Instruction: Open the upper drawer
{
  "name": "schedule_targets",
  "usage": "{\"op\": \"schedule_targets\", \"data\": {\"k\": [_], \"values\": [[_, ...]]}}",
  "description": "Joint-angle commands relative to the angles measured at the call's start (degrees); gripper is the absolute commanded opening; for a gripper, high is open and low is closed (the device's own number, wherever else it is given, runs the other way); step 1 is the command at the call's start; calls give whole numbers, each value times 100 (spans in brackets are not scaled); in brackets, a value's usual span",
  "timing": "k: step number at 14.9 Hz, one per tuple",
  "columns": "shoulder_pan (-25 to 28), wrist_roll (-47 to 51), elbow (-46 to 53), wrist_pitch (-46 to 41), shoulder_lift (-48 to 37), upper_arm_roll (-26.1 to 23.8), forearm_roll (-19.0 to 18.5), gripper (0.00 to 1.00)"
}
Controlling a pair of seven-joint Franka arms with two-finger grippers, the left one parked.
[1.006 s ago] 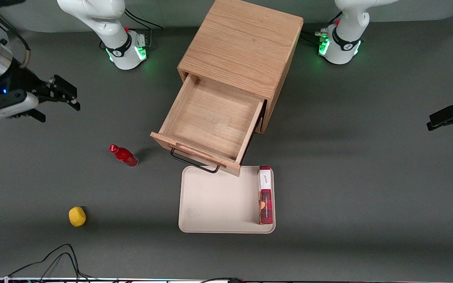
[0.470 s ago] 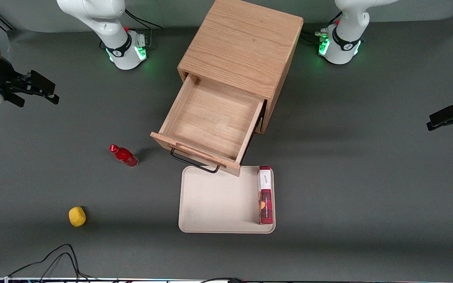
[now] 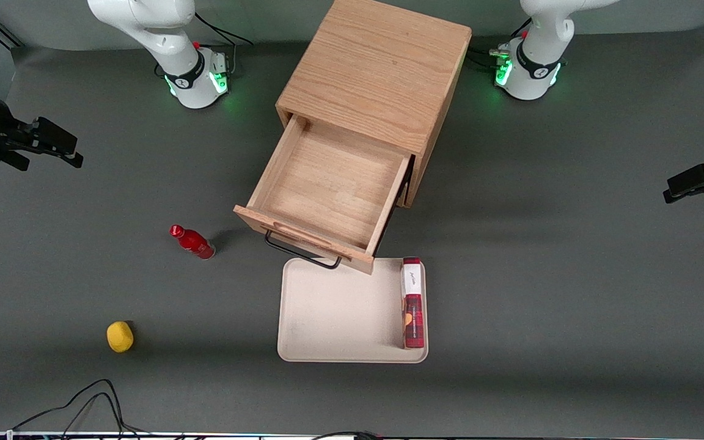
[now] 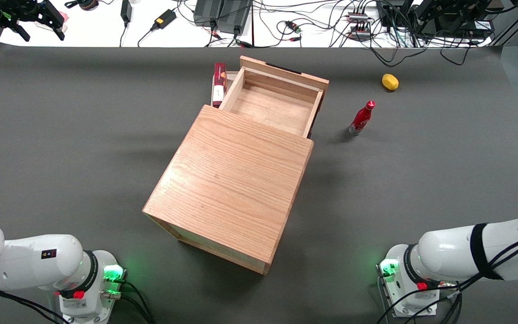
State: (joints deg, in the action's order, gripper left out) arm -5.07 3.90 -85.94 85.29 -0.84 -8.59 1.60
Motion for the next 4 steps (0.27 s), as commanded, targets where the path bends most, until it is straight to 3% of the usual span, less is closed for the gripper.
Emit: {"op": "schedule_targets", "data": {"k": [1,4], "values": [[129,154,209,-136,163,77,-108,100],[138,163,200,-136,234,77,-116,100]]}}
